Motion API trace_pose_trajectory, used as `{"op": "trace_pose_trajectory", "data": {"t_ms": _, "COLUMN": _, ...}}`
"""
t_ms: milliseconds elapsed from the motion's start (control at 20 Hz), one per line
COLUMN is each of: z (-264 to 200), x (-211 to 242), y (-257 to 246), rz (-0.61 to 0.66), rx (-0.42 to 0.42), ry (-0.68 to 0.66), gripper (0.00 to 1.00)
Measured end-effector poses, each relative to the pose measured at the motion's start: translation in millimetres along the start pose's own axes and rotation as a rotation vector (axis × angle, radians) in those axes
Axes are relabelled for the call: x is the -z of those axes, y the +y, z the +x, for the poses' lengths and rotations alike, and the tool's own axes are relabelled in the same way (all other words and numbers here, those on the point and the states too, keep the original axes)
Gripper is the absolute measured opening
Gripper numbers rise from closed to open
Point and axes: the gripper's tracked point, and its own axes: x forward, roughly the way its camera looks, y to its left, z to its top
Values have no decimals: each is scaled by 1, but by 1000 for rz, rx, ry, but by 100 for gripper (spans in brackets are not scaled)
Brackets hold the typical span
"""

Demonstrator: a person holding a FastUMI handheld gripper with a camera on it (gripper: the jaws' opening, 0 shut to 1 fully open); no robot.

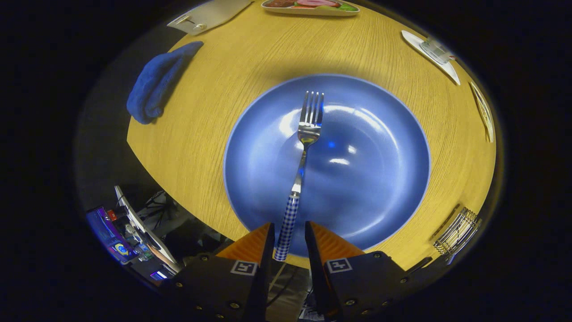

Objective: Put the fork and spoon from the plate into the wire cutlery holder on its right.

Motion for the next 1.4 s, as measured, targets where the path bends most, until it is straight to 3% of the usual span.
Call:
{"op": "trace_pose_trajectory", "data": {"t_ms": 50, "z": 4, "x": 3, "y": -5, "rz": -18, "rx": 21, "ry": 10, "gripper": 42}}
{"op": "trace_pose_trajectory", "data": {"t_ms": 150, "z": 2, "x": -7, "y": -9, "rz": 4, "rx": 15, "ry": -3, "gripper": 9}}
{"op": "trace_pose_trajectory", "data": {"t_ms": 400, "z": 0, "x": -13, "y": -3, "rz": -9, "rx": -6, "ry": 5, "gripper": 10}}
{"op": "trace_pose_trajectory", "data": {"t_ms": 450, "z": 6, "x": -3, "y": -6, "rz": -16, "rx": -17, "ry": 16, "gripper": 1}}
{"op": "trace_pose_trajectory", "data": {"t_ms": 700, "z": -18, "x": -3, "y": -10, "rz": -57, "rx": -35, "ry": 54, "gripper": 1}}
{"op": "trace_pose_trajectory", "data": {"t_ms": 1100, "z": -85, "x": 68, "y": -37, "rz": -147, "rx": -67, "ry": 181, "gripper": 1}}
{"op": "trace_pose_trajectory", "data": {"t_ms": 1400, "z": -117, "x": 113, "y": -88, "rz": -78, "rx": -54, "ry": 221, "gripper": 1}}
